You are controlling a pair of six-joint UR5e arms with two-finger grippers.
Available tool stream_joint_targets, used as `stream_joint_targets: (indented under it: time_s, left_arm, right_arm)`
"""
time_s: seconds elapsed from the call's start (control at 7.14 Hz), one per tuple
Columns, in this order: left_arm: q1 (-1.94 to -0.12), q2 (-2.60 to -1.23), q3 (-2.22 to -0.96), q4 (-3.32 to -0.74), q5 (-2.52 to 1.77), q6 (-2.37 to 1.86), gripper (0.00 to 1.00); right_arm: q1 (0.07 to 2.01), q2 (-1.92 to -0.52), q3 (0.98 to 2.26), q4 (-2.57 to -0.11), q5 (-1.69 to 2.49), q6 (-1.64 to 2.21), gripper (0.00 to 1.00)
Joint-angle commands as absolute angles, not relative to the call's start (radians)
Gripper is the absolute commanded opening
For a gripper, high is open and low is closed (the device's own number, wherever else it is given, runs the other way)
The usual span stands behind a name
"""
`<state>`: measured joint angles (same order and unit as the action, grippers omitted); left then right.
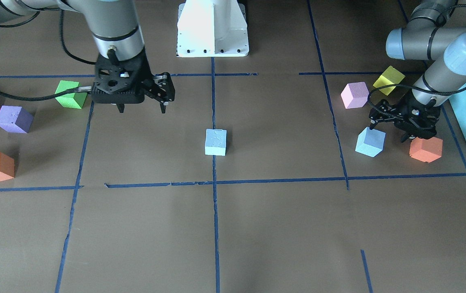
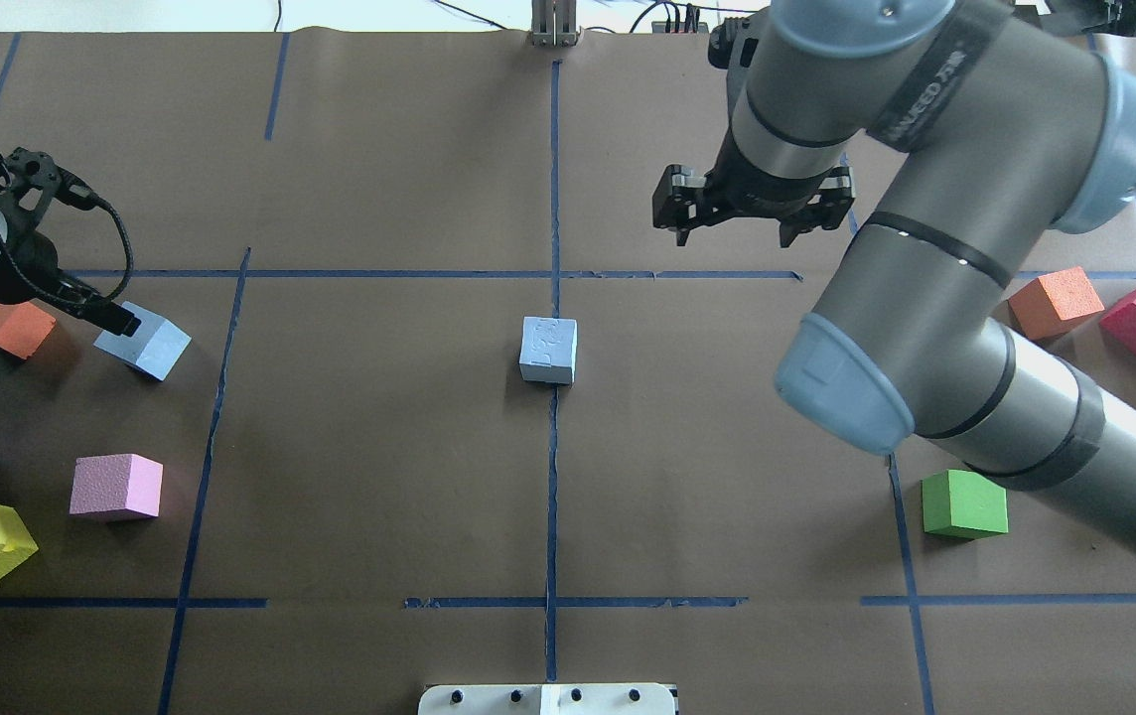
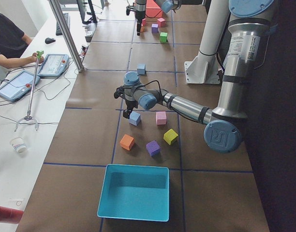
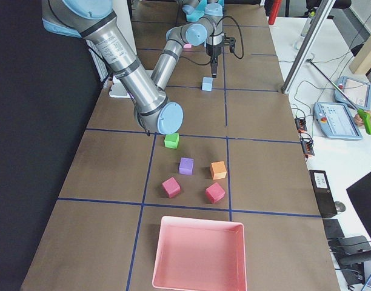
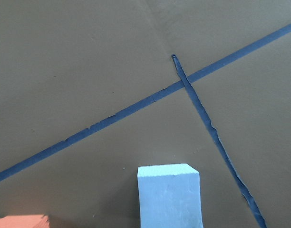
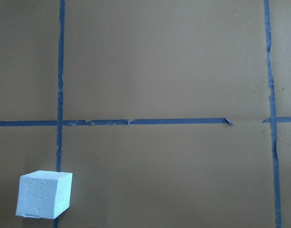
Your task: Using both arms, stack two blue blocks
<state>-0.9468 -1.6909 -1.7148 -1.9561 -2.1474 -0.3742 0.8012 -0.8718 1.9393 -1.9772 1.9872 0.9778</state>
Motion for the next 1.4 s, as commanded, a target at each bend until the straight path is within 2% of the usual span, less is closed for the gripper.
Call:
stream_joint_targets:
  time_s: [0.0, 0.56, 0.7, 0.84, 0.98, 1.12, 1.26]
  left_arm:
    - [-0.907, -1.701, -1.677, -1.968, -2.131, -0.383, 1.0]
    - [-0.873, -1.776, -1.565, -1.971, -2.131, -0.406, 1.0]
    - [-0.873, -1.784, -1.56, -1.97, -2.134, -0.41, 0.72]
    - [-0.874, -1.778, -1.56, -1.968, -2.138, -0.408, 0.18]
    - [-0.879, -1.77, -1.568, -1.967, -2.14, -0.403, 0.05]
    - [-0.887, -1.767, -1.591, -1.959, -2.152, -0.403, 0.0]
    - [-0.923, -1.773, -1.636, -1.884, -2.201, -0.405, 0.0]
  right_arm:
    - [0.879, -0.937, 1.988, -1.988, 2.036, 0.876, 0.99]
    - [0.96, -0.998, 2.005, -1.99, 2.068, 0.746, 0.99]
    - [0.978, -1.014, 2.005, -1.99, 2.081, 0.709, 0.99]
    - [0.991, -1.015, 2.006, -1.99, 2.094, 0.709, 0.99]
    - [0.996, -1.015, 2.006, -1.99, 2.095, 0.709, 0.99]
    - [1.003, -1.019, 2.006, -1.99, 2.095, 0.706, 0.99]
    - [1.02, -1.037, 2.006, -1.988, 2.108, 0.657, 0.99]
